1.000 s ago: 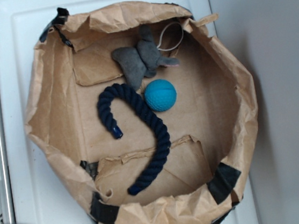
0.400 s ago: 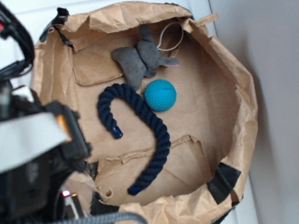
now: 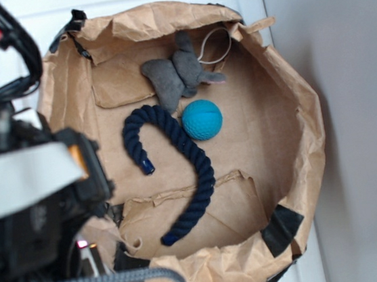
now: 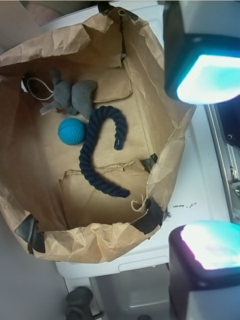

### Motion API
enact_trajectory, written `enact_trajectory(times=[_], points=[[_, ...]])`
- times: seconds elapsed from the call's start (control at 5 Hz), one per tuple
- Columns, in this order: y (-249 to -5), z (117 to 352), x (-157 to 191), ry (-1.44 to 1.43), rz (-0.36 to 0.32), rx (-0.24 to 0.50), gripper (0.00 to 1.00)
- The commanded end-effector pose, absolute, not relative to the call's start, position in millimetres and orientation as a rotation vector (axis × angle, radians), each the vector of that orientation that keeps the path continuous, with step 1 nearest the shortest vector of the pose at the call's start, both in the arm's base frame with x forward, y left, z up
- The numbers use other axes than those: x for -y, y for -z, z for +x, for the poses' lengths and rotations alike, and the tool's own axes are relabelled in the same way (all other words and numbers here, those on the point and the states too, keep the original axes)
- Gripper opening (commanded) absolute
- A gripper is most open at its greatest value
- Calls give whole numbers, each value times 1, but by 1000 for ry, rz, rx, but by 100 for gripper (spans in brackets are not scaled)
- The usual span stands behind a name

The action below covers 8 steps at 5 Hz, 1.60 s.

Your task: Grab the blue rope.

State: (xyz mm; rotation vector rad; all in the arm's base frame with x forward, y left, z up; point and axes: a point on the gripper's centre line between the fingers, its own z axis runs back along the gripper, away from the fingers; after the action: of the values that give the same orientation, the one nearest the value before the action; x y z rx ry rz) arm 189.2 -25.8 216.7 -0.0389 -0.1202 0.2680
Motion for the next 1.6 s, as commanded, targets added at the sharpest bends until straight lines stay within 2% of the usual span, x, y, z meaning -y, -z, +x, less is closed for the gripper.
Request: enact_trajectory(times=[0.0,0.4,0.6,0.8,1.0,1.4], points=[[-223,191,25,-272,-46,142,100],[-191,234,22,-560,-60,188,100],[-168,257,23,-662,-8,163,100],[-132,274,14,-750,-4,139,100],[-119,278,3,-814,-83,118,100],[-119,278,3,-814,-83,118,100]])
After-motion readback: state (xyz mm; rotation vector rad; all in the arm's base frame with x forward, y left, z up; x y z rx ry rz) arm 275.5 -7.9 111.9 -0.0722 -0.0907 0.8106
